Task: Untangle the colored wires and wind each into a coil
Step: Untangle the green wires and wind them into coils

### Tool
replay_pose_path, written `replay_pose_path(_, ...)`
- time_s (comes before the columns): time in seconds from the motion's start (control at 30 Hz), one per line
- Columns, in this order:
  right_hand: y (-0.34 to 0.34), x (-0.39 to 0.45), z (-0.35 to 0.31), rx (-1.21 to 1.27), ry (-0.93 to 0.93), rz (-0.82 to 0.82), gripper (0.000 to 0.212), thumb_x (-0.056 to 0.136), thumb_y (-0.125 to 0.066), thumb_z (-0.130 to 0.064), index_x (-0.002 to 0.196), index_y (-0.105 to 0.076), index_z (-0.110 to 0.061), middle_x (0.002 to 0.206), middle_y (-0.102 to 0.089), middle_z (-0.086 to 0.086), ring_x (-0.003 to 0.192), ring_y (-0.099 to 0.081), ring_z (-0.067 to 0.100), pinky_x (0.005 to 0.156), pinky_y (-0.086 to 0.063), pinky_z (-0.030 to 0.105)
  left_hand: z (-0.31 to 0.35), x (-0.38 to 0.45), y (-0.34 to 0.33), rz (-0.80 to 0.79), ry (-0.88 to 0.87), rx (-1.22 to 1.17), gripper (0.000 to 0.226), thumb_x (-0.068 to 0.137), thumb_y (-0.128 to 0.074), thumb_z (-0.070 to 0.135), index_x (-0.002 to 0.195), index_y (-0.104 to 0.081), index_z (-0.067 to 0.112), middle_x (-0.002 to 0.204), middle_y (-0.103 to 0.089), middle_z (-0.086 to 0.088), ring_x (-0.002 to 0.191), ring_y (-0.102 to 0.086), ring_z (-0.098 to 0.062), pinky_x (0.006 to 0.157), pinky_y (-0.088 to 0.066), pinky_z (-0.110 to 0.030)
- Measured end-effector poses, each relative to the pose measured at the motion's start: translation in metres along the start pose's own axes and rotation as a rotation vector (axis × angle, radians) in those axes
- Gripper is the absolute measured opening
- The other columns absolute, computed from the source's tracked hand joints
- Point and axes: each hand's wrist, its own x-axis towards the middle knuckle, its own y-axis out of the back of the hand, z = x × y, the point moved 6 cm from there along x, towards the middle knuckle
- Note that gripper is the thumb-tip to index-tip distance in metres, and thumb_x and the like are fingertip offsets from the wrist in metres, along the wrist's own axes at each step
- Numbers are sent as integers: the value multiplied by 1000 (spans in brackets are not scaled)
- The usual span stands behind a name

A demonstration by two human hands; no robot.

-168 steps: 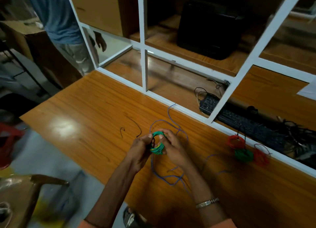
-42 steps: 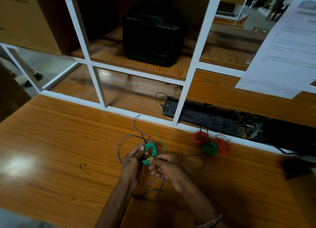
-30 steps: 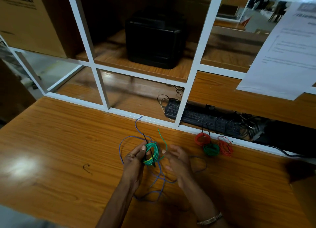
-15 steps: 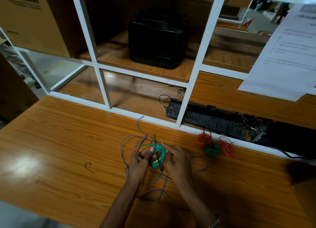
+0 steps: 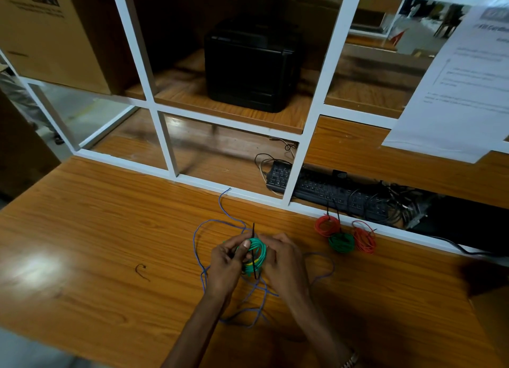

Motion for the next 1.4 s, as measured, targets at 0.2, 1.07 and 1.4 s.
replay_pose_path(0.2,-1,0,1,287,-37,-123,51,90,-63,-5,130,-67,-37,112,-65,-11,98,-65,-1,81,-52,17,-11,5,15,149,65,-102,16,101,-65,7,112,-76,4,80,-75,-9,69,-67,-10,64,-57,-21)
replay_pose_path(1.07,3,7,-3,586,-265,13,19,101,-61,-24,88,-76,-22,73,-71,-4,66,-65,6,61,-51,34,-9,6,16,148,-46,118,18,102,-65,8,109,-79,16,94,-81,1,78,-71,-5,69,-58,-27)
replay_pose_path(1.4,-1,8,-11,807,-410,-121,19,94,-62,-17,78,-71,-11,71,-52,1,61,-47,8,50,-32,22,-7,6,11,75,-147,291,23,103,-63,7,115,-80,16,109,-80,6,104,-75,-13,89,-62,-45)
